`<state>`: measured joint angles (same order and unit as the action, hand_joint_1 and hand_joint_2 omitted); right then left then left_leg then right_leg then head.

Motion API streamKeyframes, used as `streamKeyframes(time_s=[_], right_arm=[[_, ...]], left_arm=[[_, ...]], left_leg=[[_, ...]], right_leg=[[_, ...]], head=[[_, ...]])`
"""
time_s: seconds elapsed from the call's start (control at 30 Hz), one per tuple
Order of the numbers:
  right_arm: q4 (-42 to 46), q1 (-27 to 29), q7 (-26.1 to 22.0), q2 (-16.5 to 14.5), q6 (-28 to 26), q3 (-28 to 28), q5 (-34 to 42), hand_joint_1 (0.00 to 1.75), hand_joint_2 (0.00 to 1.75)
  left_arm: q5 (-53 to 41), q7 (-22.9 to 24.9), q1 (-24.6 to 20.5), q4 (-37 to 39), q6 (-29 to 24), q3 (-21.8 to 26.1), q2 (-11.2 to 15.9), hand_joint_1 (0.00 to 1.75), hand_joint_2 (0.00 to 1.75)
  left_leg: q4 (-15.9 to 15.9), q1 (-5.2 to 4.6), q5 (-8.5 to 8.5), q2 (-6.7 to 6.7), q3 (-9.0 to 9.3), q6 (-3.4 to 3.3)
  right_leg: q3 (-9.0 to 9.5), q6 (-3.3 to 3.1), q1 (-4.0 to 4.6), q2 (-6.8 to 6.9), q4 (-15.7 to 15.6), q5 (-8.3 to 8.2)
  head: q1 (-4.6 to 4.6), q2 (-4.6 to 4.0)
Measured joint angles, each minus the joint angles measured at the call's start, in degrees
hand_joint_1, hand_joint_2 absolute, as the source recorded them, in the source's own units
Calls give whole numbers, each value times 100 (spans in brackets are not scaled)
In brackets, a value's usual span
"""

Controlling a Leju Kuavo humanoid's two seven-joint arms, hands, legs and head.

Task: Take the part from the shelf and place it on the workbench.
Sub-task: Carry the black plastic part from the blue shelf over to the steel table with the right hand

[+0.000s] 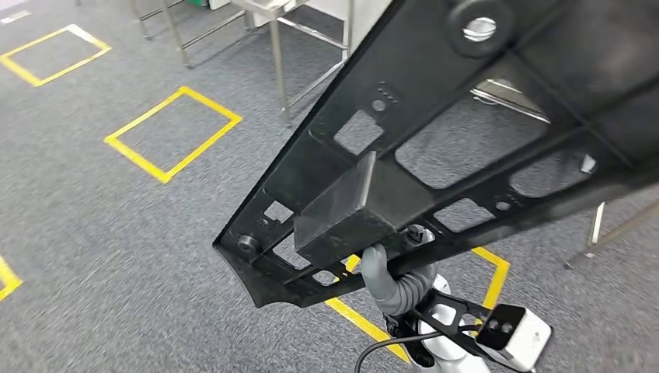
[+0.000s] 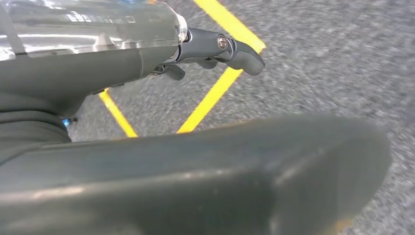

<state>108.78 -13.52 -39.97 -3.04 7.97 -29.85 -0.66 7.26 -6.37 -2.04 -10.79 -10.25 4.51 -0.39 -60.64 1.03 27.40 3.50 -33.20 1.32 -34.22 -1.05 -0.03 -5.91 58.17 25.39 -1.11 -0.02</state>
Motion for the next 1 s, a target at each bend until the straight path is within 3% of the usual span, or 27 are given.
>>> streamKeyframes(time_s=[0.07,0.13,0.2,0.27,0.33,0.37,0.4,0.43,0.5,0.57,0.63,0.7,0.77,0.83,0.87,0.9,0.93,1.0], right_arm=[[38,-9,0,-13,-20,3,-18,175,175],[63,-12,1,-17,-44,12,-23,175,175],[84,-40,1,-16,-57,31,-21,175,175],[89,-78,1,-14,-59,48,-9,175,175],[72,-90,1,-11,-43,59,32,175,175],[57,-91,1,-10,-23,68,61,175,175],[44,-93,1,-10,-2,79,86,175,175],[34,-97,1,-10,19,92,107,175,175],[26,-125,2,-13,44,112,123,175,175],[16,-162,1,-19,54,122,127,175,175],[3,-175,1,-21,56,137,127,175,175],[-5,-178,0,-25,56,151,126,175,175],[-10,-182,0,-32,56,154,125,175,175],[-27,-164,1,-37,56,154,125,175,175],[-35,-147,1,-36,56,154,123,175,175],[-40,-130,1,-35,56,155,121,175,175],[-41,-118,1,-35,56,155,116,175,175],[-40,-109,1,-36,55,158,102,175,175]], left_arm=[[-2,1,-8,3,4,7,0,0,0],[-3,1,-26,2,10,9,-3,0,0],[-4,-3,-27,2,14,10,-7,0,0],[-5,-10,-17,3,15,11,-9,0,0],[-3,-16,-5,3,7,12,-10,0,0],[-1,-19,-6,4,-2,13,-13,0,0],[3,-20,-13,3,-12,13,-16,0,0],[8,-21,-22,3,-25,14,-23,0,0],[19,-24,-33,3,-53,17,-36,0,0],[24,-25,-32,4,-73,26,-44,0,0],[24,-25,-40,3,-79,41,-49,0,0],[19,-26,-56,2,-78,56,-54,0,0],[5,-27,-51,2,-74,60,-60,0,0],[-8,-31,-32,2,-72,61,-65,0,0],[-11,-33,-21,2,-72,61,-66,0,0],[-15,-36,-15,2,-72,61,-65,0,0],[-19,-39,-12,2,-72,61,-64,0,0],[-22,-45,-11,3,-72,62,-64,0,0]], left_leg=[[243,0,-27,166,90,-42],[290,-2,-51,40,110,-109],[346,10,-86,-118,136,-189],[367,-9,-89,-282,144,-237],[365,-29,-77,-448,144,-252],[365,-32,-70,-526,145,-252],[364,-35,-63,-596,151,-247],[363,-36,-53,-658,163,-237],[354,-61,-20,-763,192,-194],[346,-86,13,-867,218,-136],[342,-81,47,-955,246,-75],[156,-58,190,-786,196,-16],[-455,-38,515,-509,-85,22],[-1170,-35,773,-420,-462,41],[-1313,-33,754,-411,-560,45],[-1230,-30,619,-403,-553,45],[-939,-23,397,-375,-445,42],[-165,7,18,-181,-122,23]], right_leg=[[-55,70,-17,-124,20,-15],[-87,144,-32,-196,6,-41],[-199,197,-6,60,229,104],[-520,234,-3,414,899,451],[-844,266,-31,520,1549,680],[-878,275,-42,538,1617,654],[-795,278,-50,561,1467,536],[-600,271,-51,619,1114,353],[-169,226,-18,860,329,83],[1,157,32,975,-11,32],[7,87,37,849,-39,30],[39,22,6,732,-82,10],[56,-24,-12,623,-103,-2],[57,-41,-9,484,-98,-1],[62,-39,-9,402,-94,2],[71,-32,-12,318,-88,7],[85,-19,-18,236,-78,16],[93,28,-21,95,-35,48]], head=[[1,0],[1,0],[2,0],[3,-1],[2,-1],[2,-1],[2,-1],[2,-1],[2,-1],[1,-1],[0,0],[0,0],[0,-1],[0,-1],[0,-1],[0,-1],[0,-1],[0,-1]])
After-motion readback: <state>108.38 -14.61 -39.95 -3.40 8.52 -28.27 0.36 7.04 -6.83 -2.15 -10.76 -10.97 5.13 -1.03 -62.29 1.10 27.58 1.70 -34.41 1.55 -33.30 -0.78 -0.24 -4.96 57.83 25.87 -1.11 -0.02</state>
